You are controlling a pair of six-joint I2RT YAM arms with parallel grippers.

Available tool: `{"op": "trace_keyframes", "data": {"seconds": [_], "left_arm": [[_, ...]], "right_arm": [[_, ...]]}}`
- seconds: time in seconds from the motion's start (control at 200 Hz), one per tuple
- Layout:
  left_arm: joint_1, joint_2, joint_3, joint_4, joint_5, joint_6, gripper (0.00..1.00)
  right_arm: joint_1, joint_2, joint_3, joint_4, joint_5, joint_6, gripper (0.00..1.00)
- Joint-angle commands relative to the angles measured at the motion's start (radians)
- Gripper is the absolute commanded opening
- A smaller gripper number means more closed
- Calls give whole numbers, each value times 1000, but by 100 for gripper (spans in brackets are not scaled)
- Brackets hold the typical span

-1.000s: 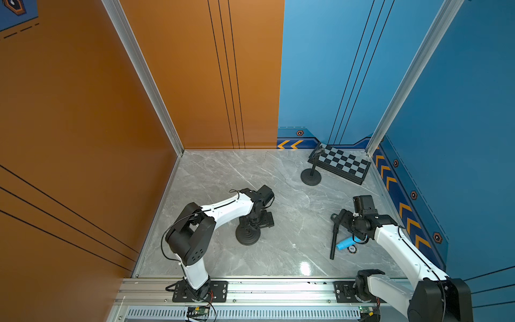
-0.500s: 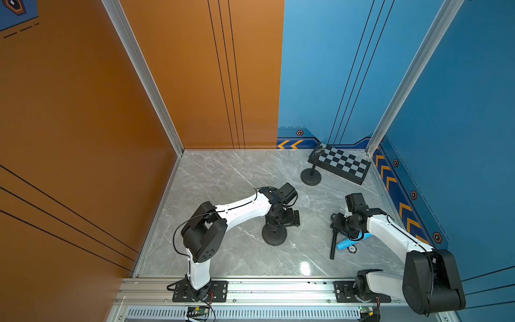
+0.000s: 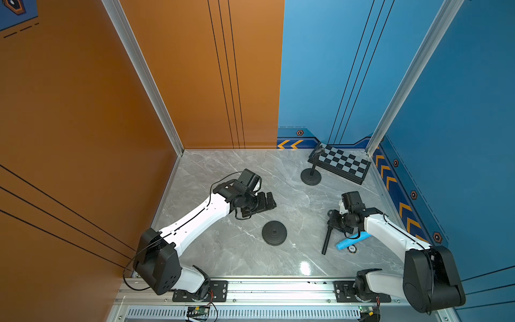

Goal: Assemble a microphone stand
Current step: Pick up the microphone stand pole from the center of the board.

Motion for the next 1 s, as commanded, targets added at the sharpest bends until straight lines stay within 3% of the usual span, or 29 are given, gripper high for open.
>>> {"op": "trace_keyframes", "data": {"seconds": [0.0,0.07,0.19,0.25,0.305,0.445,0.525,0.696,0.841,0.991], "left_arm": [[12,-64,-89,157,20,46,98],[14,-93,-167,315,86,26,99],[-1,-129,-308,741,272,12,95],[-20,-150,-342,870,304,44,90],[-60,-172,-334,882,307,150,89],[-154,-164,-284,882,422,336,98],[-197,-141,-271,882,481,389,98],[-234,-104,-239,882,459,446,100],[-227,-115,-242,909,421,465,88],[-239,-127,-251,970,459,450,48]], "right_arm": [[34,-114,78,14,13,-2,9],[36,-165,104,12,-7,2,7],[41,-267,156,48,-87,-1,8],[45,-324,176,94,-158,5,9],[46,-368,189,150,-219,30,9],[76,-404,226,272,-341,92,7],[124,-390,269,288,-374,77,6],[258,-338,356,261,-377,17,6],[326,-307,386,256,-362,10,5],[351,-308,367,296,-325,26,2]]}}
